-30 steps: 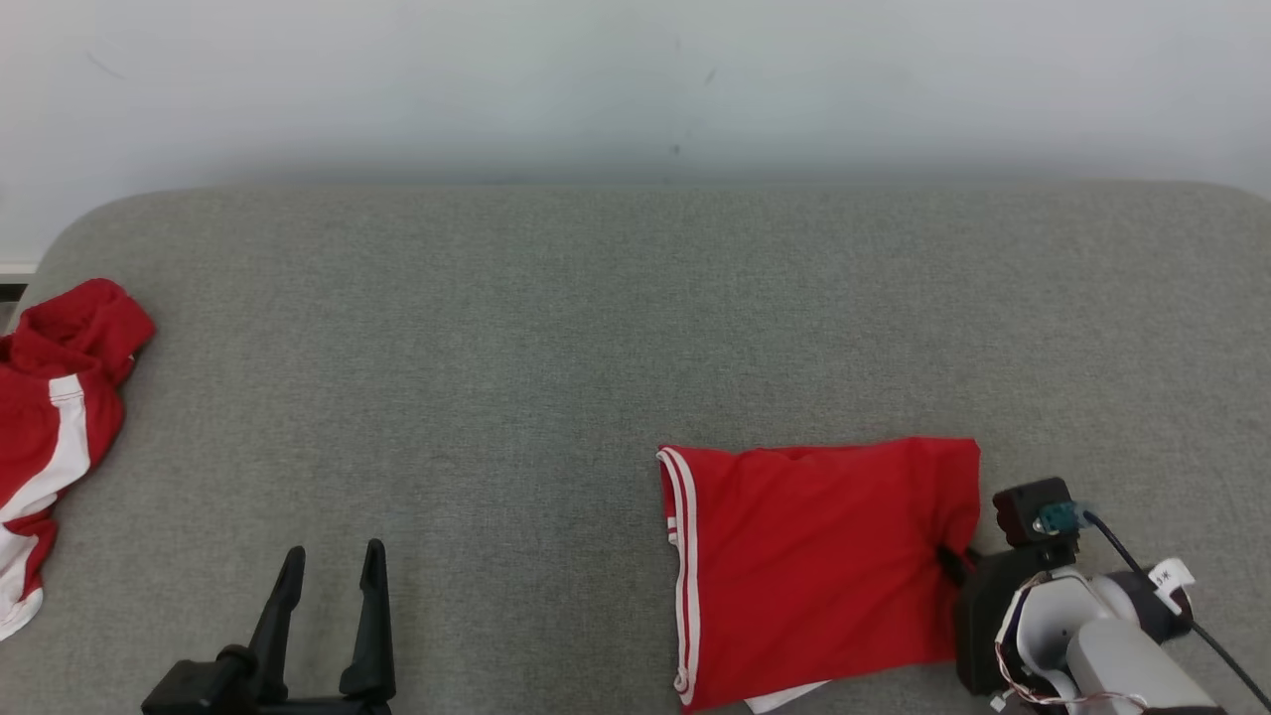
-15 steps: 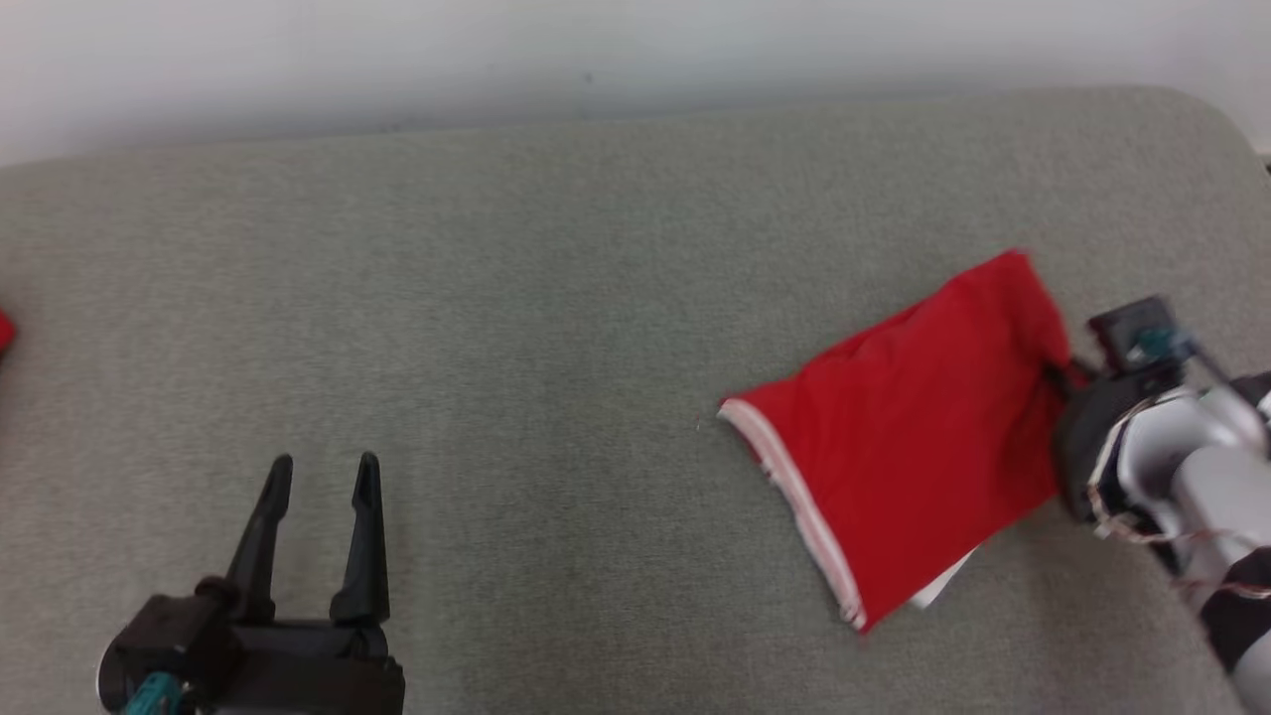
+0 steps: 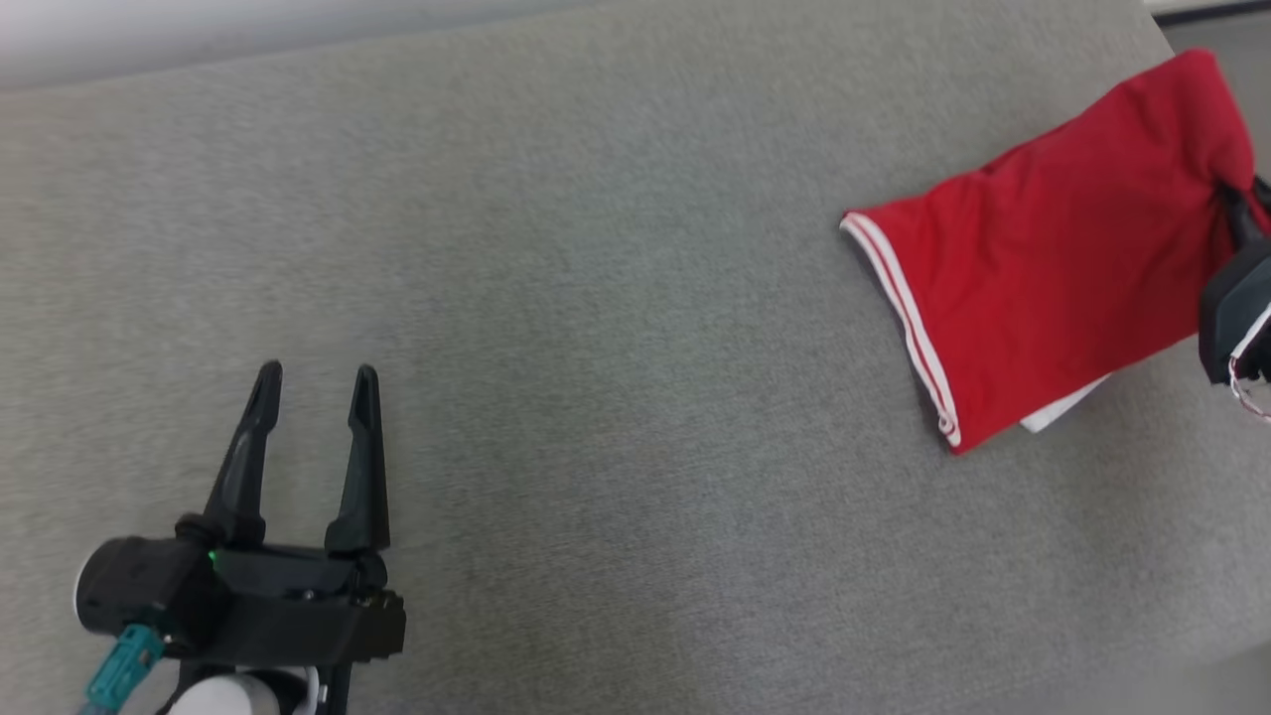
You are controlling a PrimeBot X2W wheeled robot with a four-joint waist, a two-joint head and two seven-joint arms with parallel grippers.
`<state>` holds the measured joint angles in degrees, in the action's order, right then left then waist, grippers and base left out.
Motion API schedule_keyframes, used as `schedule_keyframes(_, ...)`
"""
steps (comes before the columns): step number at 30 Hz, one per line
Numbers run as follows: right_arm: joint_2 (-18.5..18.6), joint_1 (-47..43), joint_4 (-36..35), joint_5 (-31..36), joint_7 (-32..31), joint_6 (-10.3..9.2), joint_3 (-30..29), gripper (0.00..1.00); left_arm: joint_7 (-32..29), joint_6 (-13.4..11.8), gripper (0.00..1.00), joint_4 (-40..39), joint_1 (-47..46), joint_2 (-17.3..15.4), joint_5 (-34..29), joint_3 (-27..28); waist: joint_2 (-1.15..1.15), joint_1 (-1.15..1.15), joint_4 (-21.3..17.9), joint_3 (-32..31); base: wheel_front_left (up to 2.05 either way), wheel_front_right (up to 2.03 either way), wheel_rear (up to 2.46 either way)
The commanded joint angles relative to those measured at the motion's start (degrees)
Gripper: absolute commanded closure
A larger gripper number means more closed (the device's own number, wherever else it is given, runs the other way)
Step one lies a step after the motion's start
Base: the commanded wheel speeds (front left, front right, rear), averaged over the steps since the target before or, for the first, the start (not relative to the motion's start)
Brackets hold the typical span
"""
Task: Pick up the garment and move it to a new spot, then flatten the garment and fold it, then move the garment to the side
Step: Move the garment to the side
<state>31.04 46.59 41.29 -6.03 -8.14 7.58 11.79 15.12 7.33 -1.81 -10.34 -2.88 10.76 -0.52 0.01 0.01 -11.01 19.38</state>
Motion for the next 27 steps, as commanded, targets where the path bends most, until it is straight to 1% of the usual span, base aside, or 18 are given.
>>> schedule_keyframes(1,-0.1,0.7,-0.6,0.6,0.3,-0.17,-0.4,1.00,0.0,0.1,0.00,-0.4,-1.1,-0.2,0.2,0.2,-0.01,-0.01,-3.1,3.3,0.00,0.00,0.00)
schedule_keyframes(6,0.1,0.5,-3.1,3.9,1.4,-0.17,-4.2,1.00,0.0,0.1,0.00,-1.0,-2.5,-0.7,-0.2,-0.4,-0.01,-0.01,-4.3,5.0,0.00,0.00,0.00)
schedule_keyframes(8,0.6,0.3,-3.5,4.9,2.1,-0.17,-5.6,1.00,0.0,0.1,0.00,-1.2,-2.8,-1.0,-0.1,-0.7,-0.01,-0.01,-4.4,5.6,0.00,0.00,0.00)
schedule_keyframes(12,0.5,-0.1,-4.4,6.1,3.0,-0.17,-8.0,1.00,0.0,0.1,0.00,-1.6,-3.4,-1.5,0.1,-0.9,-0.01,-0.01,-4.6,6.6,0.00,0.00,0.00)
schedule_keyframes(15,-0.7,-0.8,-5.2,6.8,3.7,-0.17,-9.0,1.00,0.0,0.1,0.00,-1.4,-3.5,-1.9,0.2,-0.9,-0.01,-0.01,-4.5,7.0,0.00,0.00,0.00)
schedule_keyframes(20,-1.4,-1.4,-6.1,8.8,3.9,-0.17,-10.5,1.00,0.0,0.1,0.00,-0.9,-3.6,-2.0,0.3,-1.2,-0.01,-0.01,-3.9,6.9,0.00,0.00,0.00)
schedule_keyframes(21,-1.7,-1.8,-6.4,9.0,3.9,-0.17,-10.5,0.64,0.0,0.1,0.00,-0.9,-3.6,-2.0,0.3,-1.1,-0.01,-0.01,-3.7,6.7,0.00,0.00,0.00)
schedule_keyframes(22,-1.8,-2.2,-6.6,9.4,4.0,-0.17,-10.5,0.25,0.0,0.1,0.00,-0.8,-3.6,-1.9,0.4,-1.1,-0.01,-0.01,-3.6,6.4,0.00,0.00,0.00)
schedule_keyframes(23,-1.8,-2.5,-6.8,9.7,3.9,-0.17,-10.7,0.00,0.0,0.1,0.00,-0.7,-3.5,-1.9,0.5,-1.0,-0.01,-0.01,-3.4,6.1,0.00,0.00,0.00)
schedule_keyframes(27,-2.0,-3.6,-7.7,10.2,4.9,-0.17,-11.1,0.00,0.0,0.1,0.00,-0.3,-3.1,-1.5,0.4,0.0,-0.01,-0.01,-2.5,4.6,0.00,0.00,0.00)
